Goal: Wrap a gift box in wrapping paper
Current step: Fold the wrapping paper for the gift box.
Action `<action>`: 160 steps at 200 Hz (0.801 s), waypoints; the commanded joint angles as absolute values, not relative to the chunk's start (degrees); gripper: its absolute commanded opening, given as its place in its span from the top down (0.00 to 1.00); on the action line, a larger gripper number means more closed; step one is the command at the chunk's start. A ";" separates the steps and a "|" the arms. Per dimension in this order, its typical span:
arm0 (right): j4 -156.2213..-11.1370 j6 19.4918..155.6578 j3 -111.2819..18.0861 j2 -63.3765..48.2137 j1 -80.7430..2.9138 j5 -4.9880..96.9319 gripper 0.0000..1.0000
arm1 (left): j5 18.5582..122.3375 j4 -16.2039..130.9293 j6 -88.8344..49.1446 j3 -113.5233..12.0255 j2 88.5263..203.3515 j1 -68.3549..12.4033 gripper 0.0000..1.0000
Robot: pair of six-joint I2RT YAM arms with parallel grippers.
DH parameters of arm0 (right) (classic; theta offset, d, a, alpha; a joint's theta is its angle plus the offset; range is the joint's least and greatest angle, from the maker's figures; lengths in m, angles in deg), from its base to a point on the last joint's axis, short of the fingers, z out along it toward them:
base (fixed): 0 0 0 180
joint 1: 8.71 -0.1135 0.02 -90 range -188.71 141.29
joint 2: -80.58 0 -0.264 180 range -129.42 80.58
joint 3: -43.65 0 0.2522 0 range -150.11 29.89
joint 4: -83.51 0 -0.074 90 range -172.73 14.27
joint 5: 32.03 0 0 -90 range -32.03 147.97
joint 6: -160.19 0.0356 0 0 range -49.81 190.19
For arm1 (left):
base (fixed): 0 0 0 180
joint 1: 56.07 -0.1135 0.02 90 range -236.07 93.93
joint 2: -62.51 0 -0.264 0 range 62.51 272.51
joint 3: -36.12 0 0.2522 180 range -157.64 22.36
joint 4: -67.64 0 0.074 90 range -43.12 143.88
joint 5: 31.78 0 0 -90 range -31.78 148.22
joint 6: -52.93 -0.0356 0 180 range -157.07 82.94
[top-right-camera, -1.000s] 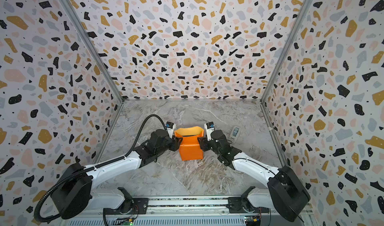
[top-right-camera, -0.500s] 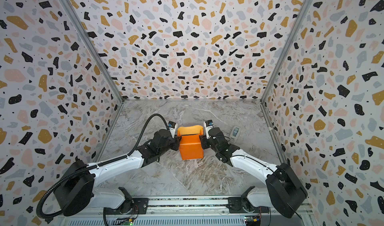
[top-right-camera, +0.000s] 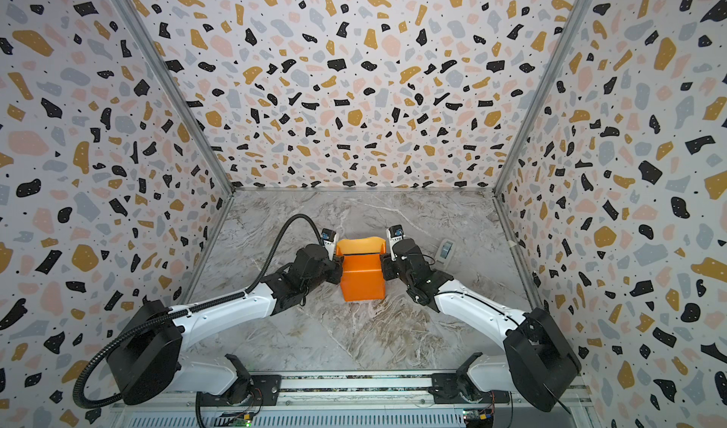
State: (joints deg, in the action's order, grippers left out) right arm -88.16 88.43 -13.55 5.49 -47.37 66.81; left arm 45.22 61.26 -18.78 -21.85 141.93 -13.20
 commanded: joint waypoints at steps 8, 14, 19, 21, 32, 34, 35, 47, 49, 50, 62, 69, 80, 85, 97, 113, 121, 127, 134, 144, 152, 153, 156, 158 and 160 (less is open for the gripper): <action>-84.95 87.78 -15.77 4.71 -47.65 69.71 0.63 | 43.02 59.64 -17.91 -23.89 142.31 -13.19 0.79; -84.88 88.06 -15.53 4.55 -47.85 70.06 0.66 | 42.64 59.45 -17.68 -24.16 142.39 -13.18 0.77; -84.91 88.24 -15.40 4.47 -48.08 70.44 0.68 | 42.21 59.14 -17.41 -24.49 142.39 -13.18 0.77; -84.92 88.28 -15.38 4.51 -48.15 70.56 0.68 | 42.11 59.13 -17.32 -24.60 142.38 -13.18 0.77; -84.93 88.62 -15.12 4.39 -48.73 71.21 0.73 | 41.73 59.15 -17.00 -24.99 142.34 -13.19 0.77; -84.93 88.66 -15.04 4.38 -48.82 71.30 0.73 | 41.53 59.11 -16.91 -25.05 142.30 -13.19 0.77; -84.93 88.65 -15.03 4.43 -48.89 71.40 0.74 | 41.44 59.13 -16.84 -25.08 142.26 -13.18 0.77; -85.06 88.97 -14.69 4.38 -49.47 72.15 0.76 | 40.62 59.11 -16.41 -25.40 142.31 -13.18 0.77; -85.11 88.99 -14.63 4.38 -49.49 72.19 0.76 | 40.48 59.08 -16.41 -25.55 142.31 -13.18 0.78; -85.15 88.95 -14.56 4.38 -49.53 72.20 0.76 | 40.43 59.03 -16.41 -25.64 142.36 -13.18 0.78; -85.14 89.33 -14.49 4.38 -49.67 72.48 0.77 | 39.82 58.82 -16.24 -26.14 142.64 -13.18 0.81; -85.14 89.24 -14.49 4.45 -49.77 72.56 0.78 | 39.57 58.59 -16.25 -26.40 142.79 -13.23 0.82; -85.18 89.19 -14.49 4.47 -49.76 72.69 0.78 | 39.27 58.67 -16.30 -26.59 142.96 -13.19 0.85; -85.14 89.25 -14.58 4.49 -49.76 72.78 0.78 | 39.09 58.48 -16.40 -26.83 142.97 -13.18 0.87; -85.13 89.21 -14.83 4.51 -49.85 72.78 0.78 | 39.02 58.45 -16.53 -27.10 143.17 -13.18 0.92; -85.28 89.21 -15.38 4.73 -49.85 72.74 0.76 | 39.36 58.71 -16.52 -27.08 143.36 -13.17 0.95; -85.36 89.23 -15.95 4.79 -49.83 72.74 0.74 | 39.50 58.74 -16.42 -27.10 143.51 -13.12 0.97; -85.39 89.40 -16.36 4.73 -49.84 72.63 0.71 | 39.66 58.80 -16.41 -27.12 143.69 -13.17 0.98; -85.45 89.46 -16.78 4.73 -49.78 72.56 0.69 | 39.88 58.76 -16.41 -27.12 143.79 -13.13 1.00; -85.71 89.47 -17.33 4.67 -49.84 72.40 0.66 | 40.00 58.76 -16.41 -27.13 143.96 -13.11 1.00; -85.96 89.52 -17.77 4.46 -49.76 72.39 0.65 | 40.14 58.95 -16.41 -27.11 144.03 -13.12 1.00; -85.97 89.52 -17.84 4.42 -49.76 72.39 0.65 | 40.17 58.97 -16.37 -27.12 144.05 -13.11 1.00; -85.93 89.51 -18.03 4.32 -49.80 72.39 0.64 | 40.19 58.99 -16.33 -27.13 144.12 -13.10 1.00; -85.84 89.48 -18.19 4.15 -49.77 72.39 0.64 | 40.24 58.98 -16.32 -27.13 144.11 -13.10 1.00; -85.81 89.45 -18.34 4.10 -49.76 72.39 0.65 | 40.28 59.02 -16.28 -27.10 144.12 -13.10 1.00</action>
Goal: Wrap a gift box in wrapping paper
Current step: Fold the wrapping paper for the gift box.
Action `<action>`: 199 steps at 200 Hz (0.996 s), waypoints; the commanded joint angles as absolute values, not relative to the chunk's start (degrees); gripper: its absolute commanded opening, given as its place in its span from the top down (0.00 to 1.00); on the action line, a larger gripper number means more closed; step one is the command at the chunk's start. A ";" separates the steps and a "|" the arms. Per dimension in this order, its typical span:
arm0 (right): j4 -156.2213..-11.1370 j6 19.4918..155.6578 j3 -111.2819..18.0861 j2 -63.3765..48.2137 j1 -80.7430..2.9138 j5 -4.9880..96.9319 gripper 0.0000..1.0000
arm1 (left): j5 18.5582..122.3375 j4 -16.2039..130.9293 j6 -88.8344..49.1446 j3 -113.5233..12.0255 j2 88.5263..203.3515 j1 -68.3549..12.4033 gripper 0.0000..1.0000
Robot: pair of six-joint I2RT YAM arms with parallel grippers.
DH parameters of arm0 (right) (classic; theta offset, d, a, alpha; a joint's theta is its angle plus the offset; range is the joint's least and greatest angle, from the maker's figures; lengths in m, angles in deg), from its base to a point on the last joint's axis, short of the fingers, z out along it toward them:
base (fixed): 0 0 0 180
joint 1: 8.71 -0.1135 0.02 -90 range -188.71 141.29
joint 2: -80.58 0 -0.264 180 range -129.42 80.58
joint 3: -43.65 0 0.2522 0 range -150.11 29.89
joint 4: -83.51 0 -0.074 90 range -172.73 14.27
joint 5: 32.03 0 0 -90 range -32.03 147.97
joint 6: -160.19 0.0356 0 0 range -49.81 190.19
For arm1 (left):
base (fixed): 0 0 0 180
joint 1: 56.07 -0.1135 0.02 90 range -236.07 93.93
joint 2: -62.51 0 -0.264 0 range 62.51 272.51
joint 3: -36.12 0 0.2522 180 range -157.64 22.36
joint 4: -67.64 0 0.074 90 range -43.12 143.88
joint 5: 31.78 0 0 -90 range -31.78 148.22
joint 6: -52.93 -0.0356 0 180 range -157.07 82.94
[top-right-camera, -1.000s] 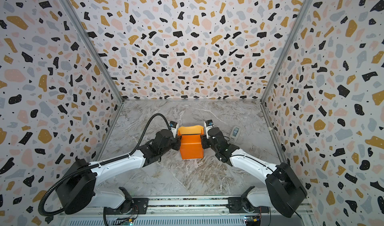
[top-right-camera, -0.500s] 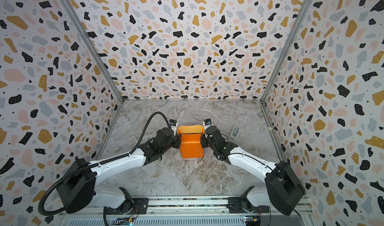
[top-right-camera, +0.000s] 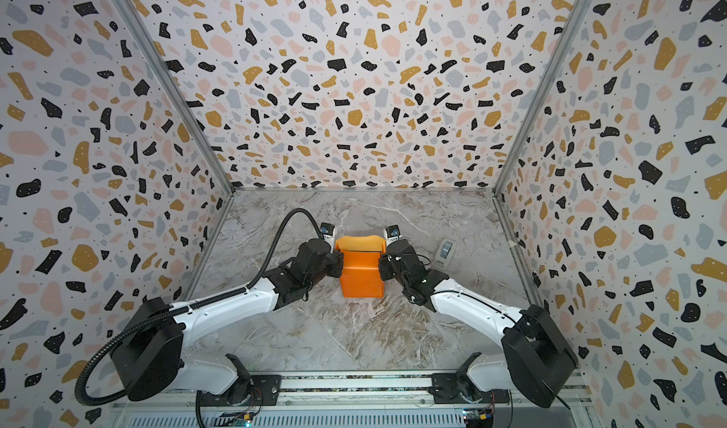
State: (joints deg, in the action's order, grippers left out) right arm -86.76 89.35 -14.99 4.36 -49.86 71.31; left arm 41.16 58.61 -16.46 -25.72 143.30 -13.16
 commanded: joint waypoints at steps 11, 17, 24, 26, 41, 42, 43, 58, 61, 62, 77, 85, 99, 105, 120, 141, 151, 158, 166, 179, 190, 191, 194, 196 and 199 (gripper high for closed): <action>-85.81 89.46 -19.03 3.62 -49.76 72.30 0.65 | 40.51 58.93 -16.32 -27.13 144.41 -13.09 1.00; -85.94 89.49 -19.31 3.43 -49.79 72.30 0.65 | 40.53 58.98 -16.32 -27.12 144.44 -13.15 1.00; -85.97 89.49 -19.57 3.21 -49.81 72.21 0.69 | 40.63 59.05 -16.28 -27.13 144.53 -13.07 1.00; -85.98 89.49 -19.65 3.23 -49.77 72.21 0.69 | 40.68 59.06 -16.25 -27.13 144.65 -13.05 1.00; -85.98 89.46 -19.75 2.73 -49.80 72.26 0.78 | 40.57 59.07 -16.03 -27.21 144.69 -13.01 1.00; -85.98 89.49 -19.72 2.67 -49.78 72.28 0.78 | 40.60 59.07 -16.00 -27.21 144.69 -13.01 1.00; -85.89 89.46 -19.74 2.65 -49.77 72.33 0.79 | 40.58 59.07 -15.98 -27.26 144.64 -13.05 1.00; -85.80 89.52 -19.41 2.21 -49.77 72.60 0.86 | 40.56 59.41 -15.78 -27.52 144.37 -13.05 1.00; -85.77 89.46 -19.29 2.19 -49.78 72.64 0.87 | 40.50 59.42 -15.78 -27.64 144.34 -13.04 1.00; -85.79 89.45 -19.27 2.19 -49.77 72.69 0.87 | 40.53 59.42 -15.79 -27.65 144.34 -13.07 1.00; -85.80 89.82 -18.74 2.19 -49.76 72.90 0.90 | 40.43 59.70 -15.70 -27.80 144.15 -13.03 1.00; -85.99 89.87 -18.41 2.35 -49.76 72.91 0.93 | 40.17 59.69 -15.64 -27.97 144.06 -13.03 1.00; -86.02 89.83 -18.12 2.33 -49.76 72.87 0.96 | 38.59 59.43 -15.54 -28.30 144.03 -13.10 0.92; -86.05 89.80 -17.97 2.45 -49.76 72.84 0.97 | 37.82 59.32 -15.70 -28.50 143.84 -13.14 0.84; -86.28 89.83 -17.75 2.62 -49.76 72.74 0.97 | 36.21 59.03 -16.07 -29.13 143.89 -13.11 0.76; -86.25 89.70 -17.91 2.71 -49.80 72.65 0.97 | 35.85 58.82 -16.48 -30.09 144.40 -13.14 0.76; -86.33 89.61 -17.99 2.71 -49.77 72.56 0.97 | 36.49 58.74 -16.46 -30.49 144.83 -13.11 0.77; -86.32 89.59 -18.09 2.82 -49.81 72.50 0.97 | 36.95 58.66 -16.54 -30.87 145.12 -13.14 0.81; -86.27 89.51 -18.18 2.84 -49.76 72.39 0.97 | 37.32 58.69 -16.54 -31.15 145.51 -13.13 0.86; -86.31 89.47 -18.31 2.96 -49.76 72.22 0.94 | 37.73 58.88 -16.59 -31.21 145.94 -13.11 0.95; -86.18 89.40 -18.59 3.36 -49.76 72.07 0.92 | 37.84 58.98 -16.76 -31.25 146.22 -13.13 1.00; -86.21 89.37 -18.65 3.39 -49.76 72.05 0.91 | 37.83 58.98 -16.76 -31.17 146.25 -13.11 1.00; -86.10 89.31 -18.73 3.50 -49.76 72.04 0.91 | 37.86 59.02 -16.88 -31.17 146.27 -13.10 1.00; -86.08 89.30 -18.85 3.57 -49.76 72.03 0.90 | 37.81 59.03 -16.81 -31.17 146.38 -13.12 1.00; -85.99 89.28 -19.00 3.63 -49.76 71.96 0.90 | 37.84 59.06 -16.91 -31.08 146.36 -13.16 1.00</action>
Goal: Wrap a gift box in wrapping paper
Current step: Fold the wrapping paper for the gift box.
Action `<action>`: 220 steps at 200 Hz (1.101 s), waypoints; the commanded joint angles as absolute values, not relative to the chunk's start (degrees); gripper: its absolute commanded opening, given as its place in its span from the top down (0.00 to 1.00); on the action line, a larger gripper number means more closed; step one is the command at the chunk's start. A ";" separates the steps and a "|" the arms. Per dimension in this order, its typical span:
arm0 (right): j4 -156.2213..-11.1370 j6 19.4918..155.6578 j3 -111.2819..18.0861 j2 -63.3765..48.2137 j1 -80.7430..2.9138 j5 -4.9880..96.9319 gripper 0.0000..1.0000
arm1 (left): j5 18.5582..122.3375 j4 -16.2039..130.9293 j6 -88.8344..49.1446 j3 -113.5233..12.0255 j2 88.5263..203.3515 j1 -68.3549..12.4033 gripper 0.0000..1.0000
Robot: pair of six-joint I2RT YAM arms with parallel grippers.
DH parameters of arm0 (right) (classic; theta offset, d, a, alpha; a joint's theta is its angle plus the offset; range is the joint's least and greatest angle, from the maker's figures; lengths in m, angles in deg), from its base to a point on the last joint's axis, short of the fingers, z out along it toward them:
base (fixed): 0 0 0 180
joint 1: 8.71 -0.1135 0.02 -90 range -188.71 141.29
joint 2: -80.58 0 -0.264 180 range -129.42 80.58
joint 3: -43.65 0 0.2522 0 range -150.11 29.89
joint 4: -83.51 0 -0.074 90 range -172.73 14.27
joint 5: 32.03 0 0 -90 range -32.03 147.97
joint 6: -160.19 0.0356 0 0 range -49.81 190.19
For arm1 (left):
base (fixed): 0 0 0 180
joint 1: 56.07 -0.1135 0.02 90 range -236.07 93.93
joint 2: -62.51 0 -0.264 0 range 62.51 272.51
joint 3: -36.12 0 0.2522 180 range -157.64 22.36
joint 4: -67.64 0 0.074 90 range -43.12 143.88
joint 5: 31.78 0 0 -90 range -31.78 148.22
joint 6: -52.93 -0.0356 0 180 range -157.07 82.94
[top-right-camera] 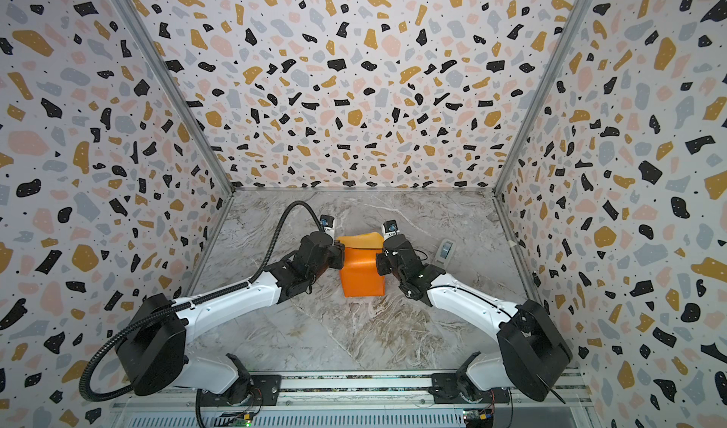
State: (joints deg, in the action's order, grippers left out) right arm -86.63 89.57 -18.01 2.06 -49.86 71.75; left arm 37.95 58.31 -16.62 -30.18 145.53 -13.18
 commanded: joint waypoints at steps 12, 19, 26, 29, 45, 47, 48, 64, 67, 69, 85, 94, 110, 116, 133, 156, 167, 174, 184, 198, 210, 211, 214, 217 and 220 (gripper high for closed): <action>-85.67 89.05 -19.60 4.07 -49.75 71.86 0.85 | 37.83 59.07 -16.84 -30.95 146.43 -13.14 1.00; -85.63 89.00 -19.80 4.35 -49.68 71.86 0.84 | 37.71 59.29 -16.98 -30.84 146.42 -13.15 1.00; -85.50 88.91 -20.04 4.55 -49.67 71.59 0.81 | 37.52 59.37 -16.94 -30.87 146.44 -13.10 1.00; -85.35 88.76 -20.24 4.68 -49.63 71.41 0.79 | 37.51 59.41 -16.94 -30.90 146.40 -13.10 1.00; -84.89 88.88 -20.64 5.07 -49.26 70.24 0.72 | 37.37 59.25 -16.94 -31.27 146.42 -13.13 1.00; -84.87 88.95 -20.62 5.15 -49.13 69.89 0.72 | 37.38 59.22 -16.94 -31.26 146.35 -13.13 1.00; -84.86 88.97 -20.63 5.25 -49.09 69.78 0.71 | 37.34 59.19 -16.94 -31.30 146.31 -13.11 1.00; -84.61 89.83 -20.64 6.09 -47.50 66.91 0.65 | 37.39 59.09 -16.94 -31.58 146.14 -13.10 1.00; -84.69 89.97 -20.58 6.28 -47.17 66.22 0.64 | 37.43 59.07 -16.94 -31.57 146.09 -13.12 1.00; -84.78 90.08 -20.50 6.42 -47.04 65.72 0.63 | 37.47 59.07 -16.85 -31.56 146.00 -13.10 1.00; -85.22 90.68 -20.46 7.37 -45.99 63.18 0.60 | 37.55 59.07 -16.91 -31.61 145.79 -13.10 1.00; -85.27 90.81 -20.63 7.54 -45.76 61.99 0.58 | 37.44 58.99 -16.91 -31.62 145.73 -13.12 1.00; -84.64 91.02 -21.30 7.65 -45.72 61.16 0.57 | 37.48 59.07 -16.95 -31.76 145.57 -13.11 1.00; -84.29 90.98 -21.58 7.77 -45.72 61.39 0.57 | 37.52 59.07 -16.88 -31.85 145.57 -13.10 1.00; -82.44 90.47 -22.14 8.73 -45.72 63.56 0.55 | 37.64 58.72 -17.11 -32.09 145.69 -13.10 1.00; -81.49 89.96 -21.25 11.46 -45.87 65.27 0.51 | 37.51 58.84 -17.11 -31.91 145.45 -13.10 1.00; -81.79 89.84 -20.50 12.63 -46.65 65.56 0.48 | 37.50 58.84 -17.14 -31.94 145.48 -13.14 1.00; -82.02 89.87 -20.11 13.12 -47.32 66.14 0.45 | 37.62 58.95 -17.11 -31.96 145.46 -13.15 1.00; -82.10 89.81 -19.72 13.24 -48.18 66.64 0.40 | 37.67 58.90 -17.14 -31.95 145.41 -13.10 1.00; -81.59 90.15 -19.30 13.30 -48.70 67.95 0.34 | 37.70 58.88 -17.12 -31.87 145.35 -13.10 1.00; -81.78 90.65 -18.29 14.31 -48.79 69.00 0.33 | 37.60 58.76 -17.20 -31.79 145.20 -13.11 1.00; -81.95 90.62 -18.15 14.40 -48.83 69.07 0.33 | 37.63 58.78 -17.16 -31.79 145.21 -13.10 1.00; -82.56 90.50 -17.46 15.05 -48.88 69.21 0.32 | 37.50 58.79 -17.12 -31.79 145.15 -13.10 1.00; -82.84 90.54 -17.08 15.31 -48.88 69.26 0.32 | 37.46 58.77 -17.16 -31.63 145.09 -13.17 1.00; -83.28 90.50 -16.58 15.70 -48.88 69.30 0.32 | 37.47 58.79 -17.14 -31.64 145.12 -13.12 1.00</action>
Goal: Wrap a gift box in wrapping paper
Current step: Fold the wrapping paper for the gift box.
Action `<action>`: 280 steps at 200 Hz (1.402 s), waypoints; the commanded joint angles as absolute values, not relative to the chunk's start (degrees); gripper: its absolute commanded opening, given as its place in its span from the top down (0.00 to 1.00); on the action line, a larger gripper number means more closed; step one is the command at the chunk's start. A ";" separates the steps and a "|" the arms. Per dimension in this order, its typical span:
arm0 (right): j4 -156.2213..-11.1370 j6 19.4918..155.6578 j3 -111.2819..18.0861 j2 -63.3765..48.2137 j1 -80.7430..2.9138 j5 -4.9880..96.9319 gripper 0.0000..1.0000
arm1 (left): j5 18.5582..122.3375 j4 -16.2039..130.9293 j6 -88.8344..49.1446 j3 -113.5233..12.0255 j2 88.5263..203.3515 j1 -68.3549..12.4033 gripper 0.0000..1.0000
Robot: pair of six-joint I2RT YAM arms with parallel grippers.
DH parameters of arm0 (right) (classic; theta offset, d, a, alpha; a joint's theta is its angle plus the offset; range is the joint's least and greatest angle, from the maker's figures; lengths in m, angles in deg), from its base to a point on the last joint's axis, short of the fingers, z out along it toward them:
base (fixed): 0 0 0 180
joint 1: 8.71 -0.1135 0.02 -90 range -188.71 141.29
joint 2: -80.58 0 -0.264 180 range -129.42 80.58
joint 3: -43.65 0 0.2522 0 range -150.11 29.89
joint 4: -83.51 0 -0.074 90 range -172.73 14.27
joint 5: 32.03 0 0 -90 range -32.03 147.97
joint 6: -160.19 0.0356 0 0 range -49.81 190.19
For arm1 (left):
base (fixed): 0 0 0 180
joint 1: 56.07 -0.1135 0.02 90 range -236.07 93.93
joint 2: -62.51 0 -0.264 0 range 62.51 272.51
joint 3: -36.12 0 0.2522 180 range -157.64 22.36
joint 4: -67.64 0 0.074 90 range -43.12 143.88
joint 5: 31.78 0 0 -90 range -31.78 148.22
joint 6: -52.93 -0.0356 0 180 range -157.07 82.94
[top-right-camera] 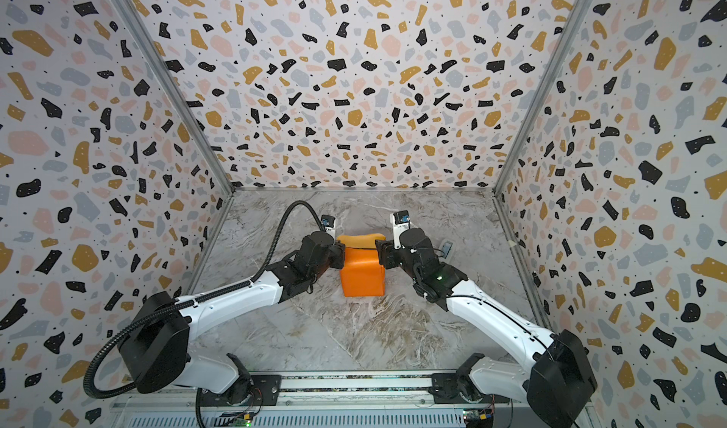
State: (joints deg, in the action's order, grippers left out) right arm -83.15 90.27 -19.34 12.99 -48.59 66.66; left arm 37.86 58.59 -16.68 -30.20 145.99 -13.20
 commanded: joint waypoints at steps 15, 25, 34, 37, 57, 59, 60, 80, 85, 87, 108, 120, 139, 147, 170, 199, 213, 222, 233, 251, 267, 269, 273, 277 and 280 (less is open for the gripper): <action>-84.39 90.32 -15.34 15.69 -48.89 67.69 0.31 | 37.42 58.74 -17.28 -31.48 144.88 -13.10 1.00; -83.90 90.34 -15.67 14.01 -49.02 66.58 0.30 | 37.42 58.80 -17.33 -31.43 144.80 -13.16 1.00; -83.89 90.25 -15.97 12.31 -49.14 66.64 0.30 | 37.48 58.92 -17.26 -31.32 144.83 -13.14 1.00; -84.03 90.17 -15.95 11.86 -49.15 66.79 0.30 | 37.54 58.97 -17.29 -31.29 144.86 -13.10 1.00; -86.24 88.91 -16.18 8.91 -49.14 67.93 0.32 | 37.87 59.10 -17.17 -31.17 144.84 -13.15 1.00; -86.46 88.73 -16.30 8.61 -49.14 67.91 0.32 | 37.93 59.14 -17.13 -31.17 144.84 -13.13 1.00; -86.53 88.69 -16.36 8.47 -49.14 67.95 0.33 | 38.01 59.15 -17.12 -31.17 144.85 -13.11 1.00; -86.99 87.67 -18.52 5.20 -49.14 69.10 0.41 | 38.09 59.16 -17.16 -31.17 144.76 -13.10 1.00; -86.97 87.52 -19.03 4.49 -49.14 69.87 0.44 | 38.09 59.10 -17.17 -31.09 144.72 -13.10 1.00; -87.02 87.38 -19.10 4.30 -49.14 70.15 0.45 | 38.09 59.14 -17.13 -31.08 144.67 -13.14 1.00; -87.28 86.55 -20.22 2.17 -49.14 72.57 0.58 | 38.25 59.36 -17.09 -30.81 144.67 -13.11 1.00; -87.19 86.19 -20.78 1.32 -49.14 72.89 0.64 | 38.47 59.43 -17.10 -30.73 144.62 -13.11 1.00; -87.17 85.56 -21.39 0.46 -49.29 73.52 0.71 | 38.55 59.51 -17.28 -30.56 144.62 -13.10 1.00; -87.07 85.43 -21.72 0.17 -49.25 73.70 0.73 | 38.53 59.74 -17.29 -30.47 144.64 -13.10 1.00; -86.95 85.06 -22.42 -0.58 -49.49 73.31 0.79 | 38.80 60.05 -17.15 -30.38 144.68 -13.16 1.00; -86.00 84.77 -23.58 -1.30 -49.94 74.12 0.89 | 38.99 60.12 -17.07 -30.19 144.78 -13.13 1.00; -85.64 84.76 -23.89 -1.43 -50.02 74.41 0.95 | 38.97 60.12 -17.12 -30.18 144.86 -13.12 1.00; -85.38 84.75 -24.03 -1.50 -50.11 74.51 0.99 | 38.98 60.25 -16.89 -30.12 144.79 -13.14 1.00; -85.38 84.85 -23.91 -1.36 -50.20 74.66 1.00 | 39.02 60.30 -16.75 -30.20 144.80 -13.15 1.00; -85.13 85.09 -23.85 -1.56 -50.37 74.93 1.00 | 39.12 60.47 -16.41 -30.11 144.64 -13.11 1.00; -85.01 85.30 -23.48 -1.51 -50.37 74.93 1.00 | 38.99 60.73 -16.07 -30.04 144.38 -13.11 1.00; -85.06 85.30 -23.35 -1.51 -50.37 74.93 1.00 | 38.98 60.76 -16.08 -30.03 144.41 -13.12 1.00; -85.15 85.27 -23.30 -1.39 -50.37 74.94 1.00 | 38.96 60.82 -15.97 -30.07 144.34 -13.13 1.00; -85.22 85.23 -23.21 -1.34 -50.37 74.98 1.00 | 38.89 60.80 -15.93 -30.06 144.22 -13.13 1.00; -85.27 85.25 -23.13 -1.26 -50.37 74.94 1.00 | 38.82 60.82 -15.78 -30.03 144.10 -13.10 1.00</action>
